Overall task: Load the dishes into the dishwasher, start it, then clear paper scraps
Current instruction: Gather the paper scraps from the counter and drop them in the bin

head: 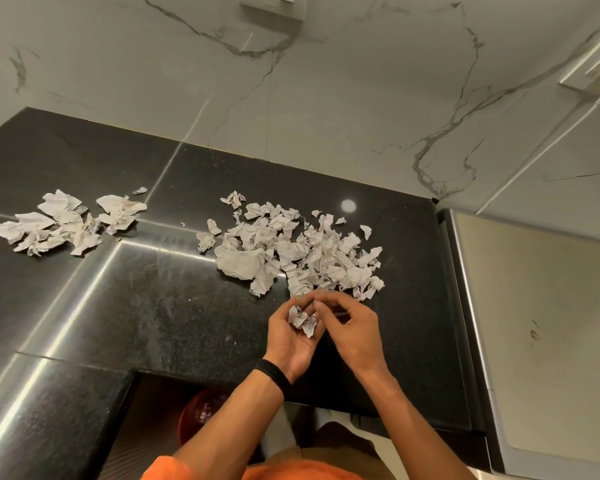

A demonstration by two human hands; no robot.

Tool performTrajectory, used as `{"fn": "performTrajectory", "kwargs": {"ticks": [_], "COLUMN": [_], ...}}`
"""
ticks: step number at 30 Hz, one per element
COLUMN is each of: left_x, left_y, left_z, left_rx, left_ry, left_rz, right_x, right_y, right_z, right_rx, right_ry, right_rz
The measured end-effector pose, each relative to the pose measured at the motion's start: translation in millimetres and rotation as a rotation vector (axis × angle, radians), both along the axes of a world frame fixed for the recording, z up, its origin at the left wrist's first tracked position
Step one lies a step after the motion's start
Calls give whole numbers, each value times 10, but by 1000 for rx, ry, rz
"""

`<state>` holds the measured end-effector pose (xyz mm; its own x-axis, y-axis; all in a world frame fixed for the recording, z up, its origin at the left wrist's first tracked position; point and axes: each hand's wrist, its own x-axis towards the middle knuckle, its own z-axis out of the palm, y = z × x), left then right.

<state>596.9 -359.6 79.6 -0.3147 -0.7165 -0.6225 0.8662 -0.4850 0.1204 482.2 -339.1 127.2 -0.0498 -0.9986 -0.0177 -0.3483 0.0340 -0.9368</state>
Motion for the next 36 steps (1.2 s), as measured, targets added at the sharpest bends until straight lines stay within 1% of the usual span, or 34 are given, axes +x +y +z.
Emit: {"fn": "performTrajectory", "kwargs": {"ticks": [2, 4, 6, 8, 13, 15, 18, 22, 24, 27, 29, 33, 34, 36], "left_x": [43, 120, 221, 327, 550, 602, 636, 573, 502, 389, 332, 301, 313, 354], "left_y": [8, 23, 38, 45, 53, 69, 82, 67, 42, -9, -37, -47, -42, -25], "left_z": [-16, -10, -6, -8, -5, 3, -3, -24, -15, 11, 33, 47, 39, 27], "left_rx": [9, 18, 25, 40, 51, 46, 53, 64, 59, 54, 44, 25, 27, 40], "left_ry": [6, 27, 34, 16, -43, -48, -48, -39, -45, -61, -70, -37, -26, -3], "left_rz": [18, 51, 81, 111, 185, 203, 219, 211, 195, 164, 131, 95, 107, 141], "right_x": [27, 41, 39, 37, 42, 14, -52, -154, -172, -126, -48, 99, 109, 80], "right_y": [-11, -79, -195, -329, -559, -578, -540, -422, -343, -215, -122, 2, 5, -38], "right_z": [-48, -86, -138, -217, -485, -536, -529, -400, -326, -234, -194, -217, -232, -245], "right_rx": [-8, -15, -12, 2, -110, -83, -42, 47, 45, -21, -53, -140, -152, -113], "right_ry": [58, 79, 138, 254, 722, 784, 675, 421, 299, 167, 150, 231, 210, 148], "right_rz": [30, -15, -76, -45, 197, 195, 105, -13, -68, -90, -43, 124, 139, 74]}}
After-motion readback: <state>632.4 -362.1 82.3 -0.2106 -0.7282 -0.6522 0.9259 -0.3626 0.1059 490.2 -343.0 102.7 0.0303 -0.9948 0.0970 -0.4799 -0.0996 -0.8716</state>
